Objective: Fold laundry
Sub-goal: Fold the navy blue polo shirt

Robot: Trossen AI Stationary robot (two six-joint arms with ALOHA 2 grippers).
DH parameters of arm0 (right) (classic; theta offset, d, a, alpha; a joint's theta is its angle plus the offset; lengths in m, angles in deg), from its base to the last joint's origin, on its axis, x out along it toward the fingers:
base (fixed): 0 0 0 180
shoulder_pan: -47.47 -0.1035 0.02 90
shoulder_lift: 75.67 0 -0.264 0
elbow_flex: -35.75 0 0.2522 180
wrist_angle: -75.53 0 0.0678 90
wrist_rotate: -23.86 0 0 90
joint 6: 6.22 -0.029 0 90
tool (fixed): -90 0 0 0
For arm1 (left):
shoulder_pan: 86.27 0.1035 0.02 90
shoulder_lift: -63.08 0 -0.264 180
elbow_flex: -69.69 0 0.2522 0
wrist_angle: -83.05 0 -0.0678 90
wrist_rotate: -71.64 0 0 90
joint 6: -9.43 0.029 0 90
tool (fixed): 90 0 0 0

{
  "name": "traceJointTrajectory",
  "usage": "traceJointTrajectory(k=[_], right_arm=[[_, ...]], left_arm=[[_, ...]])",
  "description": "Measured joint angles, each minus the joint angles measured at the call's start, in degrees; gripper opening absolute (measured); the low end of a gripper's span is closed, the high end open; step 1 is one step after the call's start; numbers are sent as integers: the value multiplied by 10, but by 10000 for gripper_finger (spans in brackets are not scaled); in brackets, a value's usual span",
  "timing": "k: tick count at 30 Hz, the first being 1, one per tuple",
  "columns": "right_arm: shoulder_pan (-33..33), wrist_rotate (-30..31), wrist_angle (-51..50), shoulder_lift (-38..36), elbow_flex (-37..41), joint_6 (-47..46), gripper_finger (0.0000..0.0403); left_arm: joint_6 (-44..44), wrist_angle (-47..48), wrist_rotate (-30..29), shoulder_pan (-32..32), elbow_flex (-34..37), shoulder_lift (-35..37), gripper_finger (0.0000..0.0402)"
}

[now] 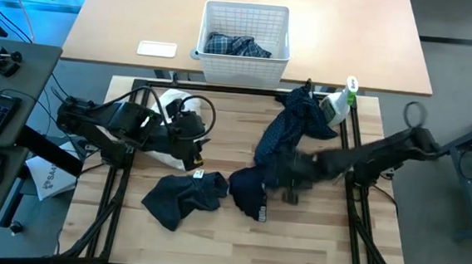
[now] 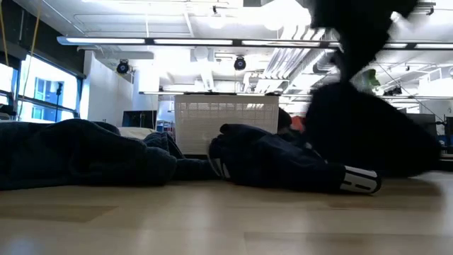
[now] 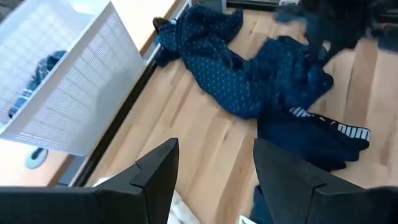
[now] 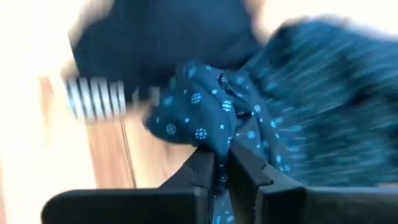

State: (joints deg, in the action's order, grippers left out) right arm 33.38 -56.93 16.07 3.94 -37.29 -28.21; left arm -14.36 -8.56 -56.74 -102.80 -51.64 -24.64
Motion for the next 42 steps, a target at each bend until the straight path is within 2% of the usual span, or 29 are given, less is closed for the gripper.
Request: traceJointTrajectory(k=[6,10,14,19,22,25,28,32,36,37,39,42], right_arm=[[109,5,-18,-71,-185,-7,8],[164,15,-24,-75,-316,-16,4],[187,23,37,-67,-413,-26,4],[186,64,110,-49,-458,-58,2],[186,70,122,-33,-450,-87,3],[186,68,182,-11,-429,-98,3],[187,66,244,8,-428,-98,3],[198,70,307,19,-428,-91,3],[211,73,347,23,-428,-91,3],[214,74,356,24,-428,-91,3],[217,74,377,27,-429,-91,3],[220,74,391,36,-429,-89,3]], left_arm=[[10,-12,-31,0,-11,4,193],[37,-14,-48,0,-44,8,193],[66,-17,-75,0,-68,8,193],[80,-33,-133,0,-71,8,193],[81,-34,-129,0,-65,8,193],[79,-33,-116,0,-33,8,193],[53,-49,-135,-9,27,16,193],[34,-179,-214,-40,145,63,193],[45,-402,-331,-60,279,110,193],[65,-470,-344,-57,306,119,193],[126,-594,-319,-39,350,128,193],[227,-731,-178,-6,389,127,195]])
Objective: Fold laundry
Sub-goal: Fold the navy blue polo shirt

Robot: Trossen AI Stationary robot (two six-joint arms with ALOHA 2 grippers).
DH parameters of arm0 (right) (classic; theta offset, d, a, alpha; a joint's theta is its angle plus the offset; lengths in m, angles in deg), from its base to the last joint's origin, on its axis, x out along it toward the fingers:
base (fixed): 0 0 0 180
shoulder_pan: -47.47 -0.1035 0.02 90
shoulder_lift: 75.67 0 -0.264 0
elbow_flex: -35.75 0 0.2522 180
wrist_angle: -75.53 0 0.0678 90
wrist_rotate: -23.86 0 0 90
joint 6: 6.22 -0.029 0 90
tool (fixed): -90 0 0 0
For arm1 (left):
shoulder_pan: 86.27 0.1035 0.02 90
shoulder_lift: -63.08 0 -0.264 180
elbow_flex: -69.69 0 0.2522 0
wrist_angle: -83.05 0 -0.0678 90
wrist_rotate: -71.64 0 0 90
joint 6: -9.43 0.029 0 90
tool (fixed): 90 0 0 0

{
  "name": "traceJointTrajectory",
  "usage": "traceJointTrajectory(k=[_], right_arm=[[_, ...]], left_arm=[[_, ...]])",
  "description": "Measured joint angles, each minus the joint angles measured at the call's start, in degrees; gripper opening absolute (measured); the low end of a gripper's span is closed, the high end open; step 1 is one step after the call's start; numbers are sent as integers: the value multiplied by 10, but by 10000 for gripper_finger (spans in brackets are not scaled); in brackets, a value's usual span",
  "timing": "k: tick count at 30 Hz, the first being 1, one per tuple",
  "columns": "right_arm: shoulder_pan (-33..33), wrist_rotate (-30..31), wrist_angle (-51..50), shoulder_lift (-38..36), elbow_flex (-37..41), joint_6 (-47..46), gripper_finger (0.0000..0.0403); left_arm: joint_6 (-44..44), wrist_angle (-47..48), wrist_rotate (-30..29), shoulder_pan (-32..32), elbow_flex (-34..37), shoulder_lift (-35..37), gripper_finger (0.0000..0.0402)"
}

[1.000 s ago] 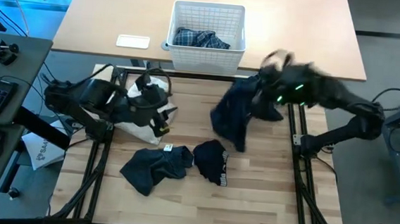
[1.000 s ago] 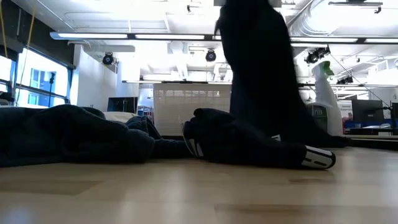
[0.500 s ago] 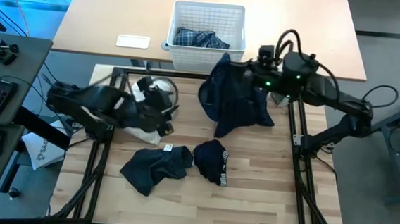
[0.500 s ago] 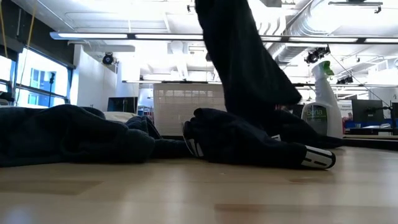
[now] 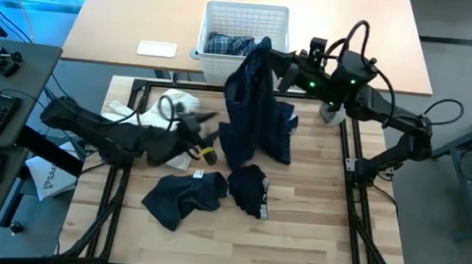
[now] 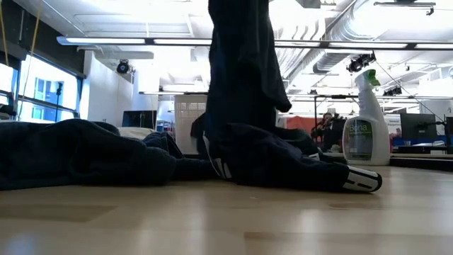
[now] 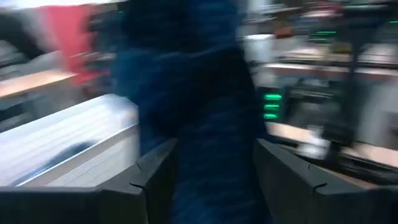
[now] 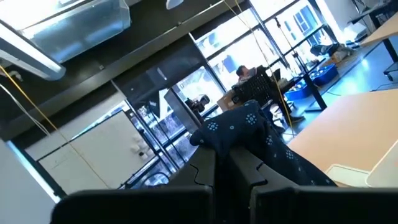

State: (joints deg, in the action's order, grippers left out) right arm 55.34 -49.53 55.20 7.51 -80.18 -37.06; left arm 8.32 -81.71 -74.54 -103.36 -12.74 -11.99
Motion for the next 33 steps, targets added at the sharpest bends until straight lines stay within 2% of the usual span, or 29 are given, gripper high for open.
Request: traceJointTrajectory(k=[2,3,7,11,14,18,20,27,30,33], right_arm=[[0,-1,-1,4,0,3,3],[0,-1,-1,6,0,4,3],[0,-1,1,6,0,5,3],[0,-2,4,6,0,9,3],[0,-2,6,6,0,9,3],[0,-3,4,6,0,9,3],[0,-3,4,6,0,9,3],[0,-3,4,5,0,10,3],[0,-3,4,3,0,12,3],[0,-3,4,3,0,13,3]], left_arm=[[53,-66,83,21,6,-8,201],[78,-98,103,31,5,-11,206],[178,-177,106,59,4,-24,231],[212,-218,103,86,5,-52,254],[208,-234,59,97,4,-83,261],[209,-262,-90,100,6,-128,261],[201,-291,-121,102,6,-133,260],[11,-258,24,131,4,-130,260],[-32,-257,54,139,4,-129,260],[-75,-257,115,148,4,-142,260]])
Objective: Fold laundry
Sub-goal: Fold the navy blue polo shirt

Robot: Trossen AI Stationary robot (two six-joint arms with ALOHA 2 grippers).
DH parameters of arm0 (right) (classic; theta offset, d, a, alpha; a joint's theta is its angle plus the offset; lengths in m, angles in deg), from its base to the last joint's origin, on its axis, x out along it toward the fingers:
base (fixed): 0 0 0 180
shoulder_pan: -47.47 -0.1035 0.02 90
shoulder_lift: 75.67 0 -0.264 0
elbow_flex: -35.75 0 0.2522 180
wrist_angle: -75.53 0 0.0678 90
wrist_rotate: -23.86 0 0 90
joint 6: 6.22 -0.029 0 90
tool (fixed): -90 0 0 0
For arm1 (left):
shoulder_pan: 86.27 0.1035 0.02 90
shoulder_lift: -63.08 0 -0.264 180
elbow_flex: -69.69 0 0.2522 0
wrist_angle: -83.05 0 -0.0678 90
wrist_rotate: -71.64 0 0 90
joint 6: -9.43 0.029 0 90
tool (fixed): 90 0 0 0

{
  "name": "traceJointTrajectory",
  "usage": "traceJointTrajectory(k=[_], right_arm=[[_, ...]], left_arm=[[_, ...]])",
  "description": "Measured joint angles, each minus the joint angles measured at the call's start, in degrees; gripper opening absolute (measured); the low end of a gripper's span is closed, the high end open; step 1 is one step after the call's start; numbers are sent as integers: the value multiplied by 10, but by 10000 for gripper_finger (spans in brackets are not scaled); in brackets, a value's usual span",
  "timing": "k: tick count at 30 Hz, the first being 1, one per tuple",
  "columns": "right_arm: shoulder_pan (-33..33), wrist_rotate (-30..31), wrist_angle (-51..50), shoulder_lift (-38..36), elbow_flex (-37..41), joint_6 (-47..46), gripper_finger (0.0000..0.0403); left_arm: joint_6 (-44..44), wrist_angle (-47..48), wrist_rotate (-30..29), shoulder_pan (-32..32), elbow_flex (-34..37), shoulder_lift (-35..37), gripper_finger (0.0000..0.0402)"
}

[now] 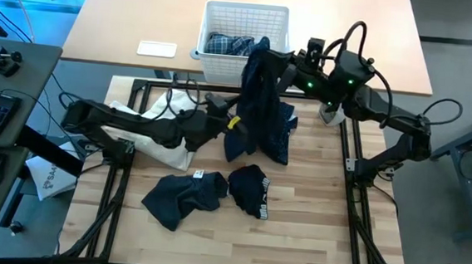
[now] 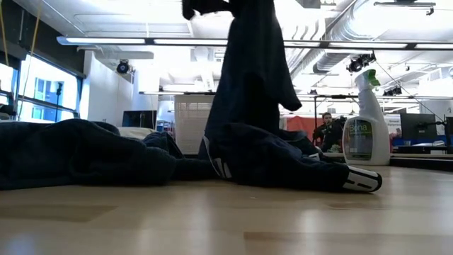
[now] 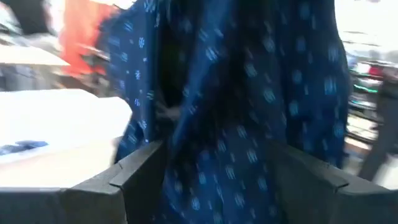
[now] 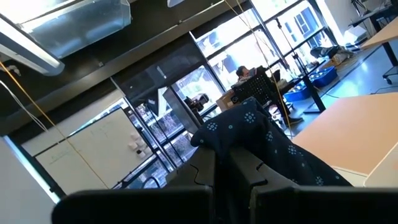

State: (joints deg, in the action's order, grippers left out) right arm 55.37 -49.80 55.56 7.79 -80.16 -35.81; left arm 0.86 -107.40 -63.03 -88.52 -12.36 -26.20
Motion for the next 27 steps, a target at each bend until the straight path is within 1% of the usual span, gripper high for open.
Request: traceJointTrajectory(k=[1,3,8,11,14,16,19,20,23,27], right_arm=[[0,0,-3,0,0,0,3],[0,0,-8,0,0,0,3],[0,1,-14,0,1,0,3],[0,1,-2,-1,0,1,3],[0,0,-4,-2,-1,1,3],[0,0,-13,-2,0,4,3],[0,0,-15,-5,0,16,3],[0,0,-15,-6,0,16,3],[0,0,-16,-7,0,24,3],[0,2,-33,-7,0,31,3]], left_arm=[[-11,7,24,1,0,-4,260],[-29,7,47,2,0,-17,259],[-57,-3,53,2,-1,-45,238],[-84,6,76,8,2,-70,210],[-98,10,90,11,3,-73,162],[-89,8,106,11,0,-62,115],[-56,26,132,11,1,-45,32],[-45,37,134,11,2,-35,16],[-17,57,140,11,2,2,12],[7,125,138,7,1,67,3]])
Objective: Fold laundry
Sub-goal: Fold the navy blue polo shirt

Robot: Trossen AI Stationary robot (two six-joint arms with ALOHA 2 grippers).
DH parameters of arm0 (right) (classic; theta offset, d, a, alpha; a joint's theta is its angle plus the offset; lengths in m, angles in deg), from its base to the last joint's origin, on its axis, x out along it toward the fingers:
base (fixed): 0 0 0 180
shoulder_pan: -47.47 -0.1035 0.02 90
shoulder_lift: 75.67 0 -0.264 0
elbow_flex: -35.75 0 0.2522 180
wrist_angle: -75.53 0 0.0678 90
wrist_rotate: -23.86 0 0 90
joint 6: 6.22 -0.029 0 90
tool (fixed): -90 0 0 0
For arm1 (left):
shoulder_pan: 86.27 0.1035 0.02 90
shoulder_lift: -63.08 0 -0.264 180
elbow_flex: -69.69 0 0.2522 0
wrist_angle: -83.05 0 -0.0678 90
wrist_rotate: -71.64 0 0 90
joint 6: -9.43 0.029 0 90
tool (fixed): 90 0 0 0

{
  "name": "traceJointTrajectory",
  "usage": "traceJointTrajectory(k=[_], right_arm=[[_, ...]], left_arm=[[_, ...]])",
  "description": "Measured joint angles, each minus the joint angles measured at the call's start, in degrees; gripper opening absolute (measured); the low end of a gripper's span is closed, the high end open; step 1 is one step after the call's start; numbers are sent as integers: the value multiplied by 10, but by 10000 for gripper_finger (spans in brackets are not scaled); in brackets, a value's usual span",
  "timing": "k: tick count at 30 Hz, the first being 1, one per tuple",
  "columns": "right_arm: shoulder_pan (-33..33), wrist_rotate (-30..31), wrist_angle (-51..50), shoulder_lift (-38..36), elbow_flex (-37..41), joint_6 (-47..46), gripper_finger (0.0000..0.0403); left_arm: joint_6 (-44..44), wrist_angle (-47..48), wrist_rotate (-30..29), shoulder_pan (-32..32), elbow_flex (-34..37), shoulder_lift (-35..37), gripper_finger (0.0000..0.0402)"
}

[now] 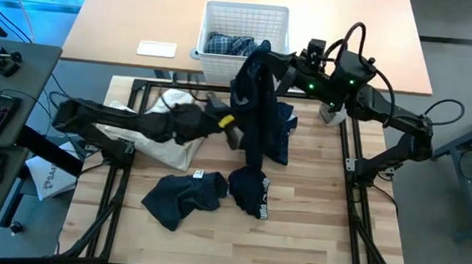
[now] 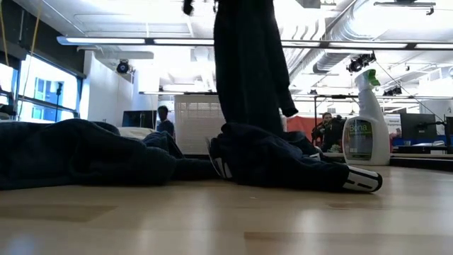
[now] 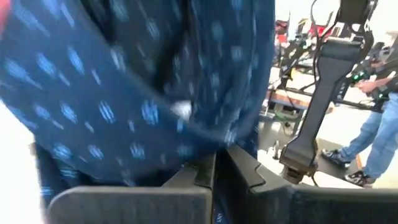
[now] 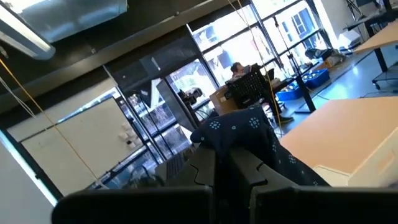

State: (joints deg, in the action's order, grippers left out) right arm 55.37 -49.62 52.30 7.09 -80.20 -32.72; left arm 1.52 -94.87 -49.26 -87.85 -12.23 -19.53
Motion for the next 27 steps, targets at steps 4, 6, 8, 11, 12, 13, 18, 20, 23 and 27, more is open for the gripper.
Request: traceJointTrajectory(k=[4,6,8,11,12,13,18,20,23,27], right_arm=[[3,0,-53,0,0,0,3],[4,-3,-103,0,0,0,8],[7,-3,-165,1,0,5,19],[12,-5,-281,14,0,5,50],[12,-8,-318,24,0,0,64],[13,-17,-354,34,0,-2,79],[22,-88,-515,107,0,31,161],[30,-141,-574,139,0,68,191],[32,-193,-648,189,0,126,223],[19,-200,-643,232,31,199,245]], left_arm=[[-9,82,13,-15,0,89,1],[-23,140,47,-24,-1,137,1],[-42,211,75,-35,-1,180,1],[-88,327,83,-52,-1,238,1],[-107,369,80,-55,-1,254,1],[-129,408,74,-58,-1,268,1],[-249,598,12,-59,-1,304,1],[-290,653,-7,-59,-1,310,1],[-335,707,-19,-59,-1,311,1],[-359,743,-19,-59,-1,308,1]])
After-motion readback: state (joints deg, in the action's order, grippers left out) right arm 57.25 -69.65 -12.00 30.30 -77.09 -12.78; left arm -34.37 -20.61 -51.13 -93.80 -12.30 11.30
